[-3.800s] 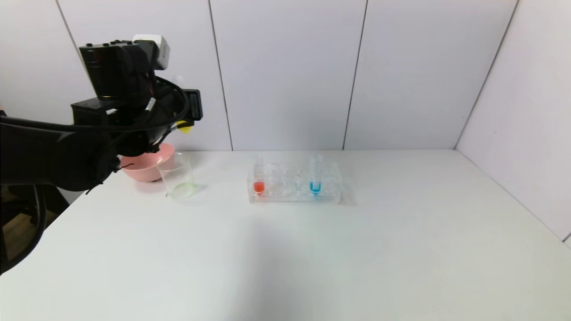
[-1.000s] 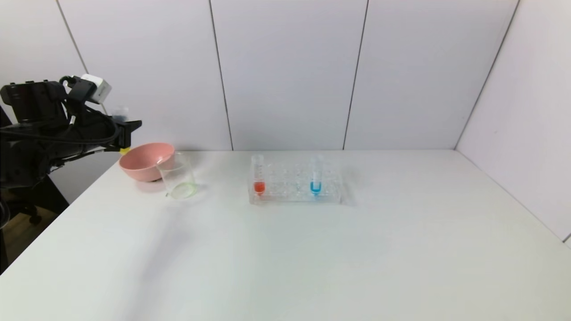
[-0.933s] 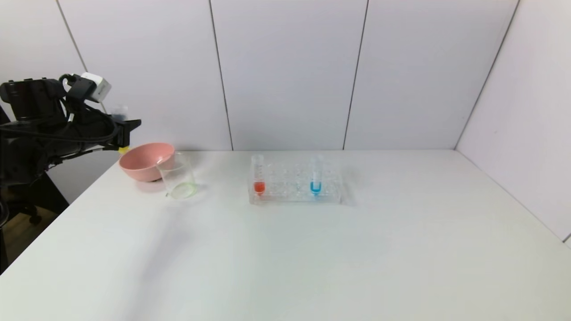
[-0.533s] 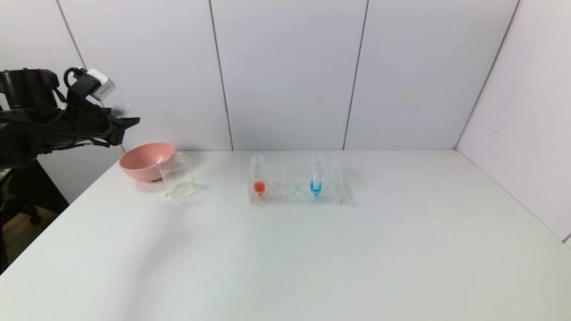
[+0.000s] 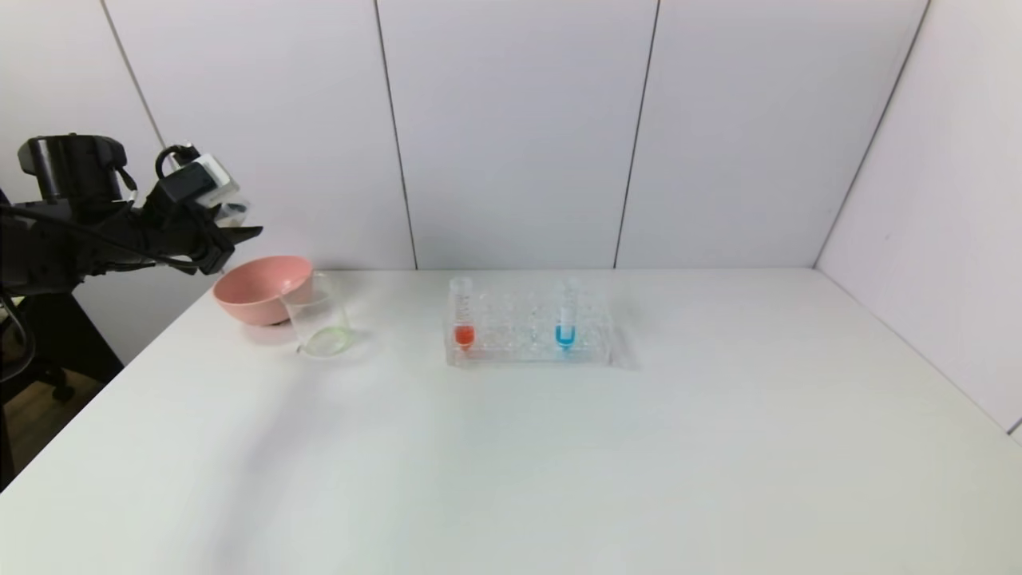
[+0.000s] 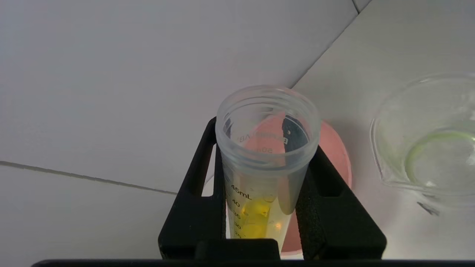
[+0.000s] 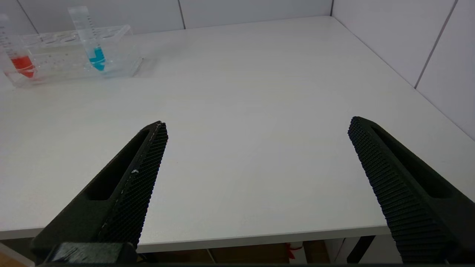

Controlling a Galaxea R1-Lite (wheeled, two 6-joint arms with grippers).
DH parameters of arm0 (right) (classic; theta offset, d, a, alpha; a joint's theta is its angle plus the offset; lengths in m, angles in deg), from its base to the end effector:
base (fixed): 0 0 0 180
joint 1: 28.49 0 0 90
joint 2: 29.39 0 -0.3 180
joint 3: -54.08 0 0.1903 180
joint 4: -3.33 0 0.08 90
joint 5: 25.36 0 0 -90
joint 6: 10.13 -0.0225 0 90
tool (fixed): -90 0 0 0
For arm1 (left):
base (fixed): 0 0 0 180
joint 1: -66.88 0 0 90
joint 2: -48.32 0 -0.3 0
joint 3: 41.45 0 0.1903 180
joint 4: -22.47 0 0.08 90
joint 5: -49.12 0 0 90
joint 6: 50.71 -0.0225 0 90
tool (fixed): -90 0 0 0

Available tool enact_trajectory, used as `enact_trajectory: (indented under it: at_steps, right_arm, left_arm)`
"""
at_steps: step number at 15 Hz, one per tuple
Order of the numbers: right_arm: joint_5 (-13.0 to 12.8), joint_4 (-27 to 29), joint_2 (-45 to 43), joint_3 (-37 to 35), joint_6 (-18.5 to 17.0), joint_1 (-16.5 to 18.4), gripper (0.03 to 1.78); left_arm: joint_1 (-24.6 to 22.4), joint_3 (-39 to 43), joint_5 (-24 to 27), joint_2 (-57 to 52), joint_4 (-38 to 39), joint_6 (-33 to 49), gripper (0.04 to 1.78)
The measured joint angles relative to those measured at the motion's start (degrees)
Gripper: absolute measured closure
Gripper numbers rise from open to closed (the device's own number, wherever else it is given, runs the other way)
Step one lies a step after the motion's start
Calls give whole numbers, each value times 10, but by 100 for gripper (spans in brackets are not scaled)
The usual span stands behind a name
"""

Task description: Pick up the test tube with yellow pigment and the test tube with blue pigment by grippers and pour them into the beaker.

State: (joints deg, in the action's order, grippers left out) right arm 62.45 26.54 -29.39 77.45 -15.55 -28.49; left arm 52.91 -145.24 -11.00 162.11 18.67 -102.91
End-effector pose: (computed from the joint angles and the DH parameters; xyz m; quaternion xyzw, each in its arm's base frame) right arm -0.0228 -0.0009 0.0758 0.0473 -0.0023 -0.0190 0.9987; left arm 0.3958 0.0869 0.2177 0.3923 0.0396 -0.1724 0.9027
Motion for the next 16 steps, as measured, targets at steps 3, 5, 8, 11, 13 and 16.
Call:
enact_trajectory:
  at_steps: [3,5,8,11,13,16]
  right_arm:
    - [0,0,0,0,0,0,4]
    - [0,0,0,0,0,0,4]
    - [0,0,0,0,0,0,4]
    - [0,0,0,0,0,0,4]
    - [0,0,0,0,0,0,4]
    - [0,0,0,0,0,0,4]
  left_arm:
    - [2,-8,3,9,-17,-64,129]
    - [3,-9,4,10,-18,-71,129]
    - [5,-14,4,9,-53,-74,129]
    - [6,-38,2,4,-134,-85,129]
    - [6,-65,1,3,-198,-105,129]
    - [6,-101,-4,3,-263,-131,129]
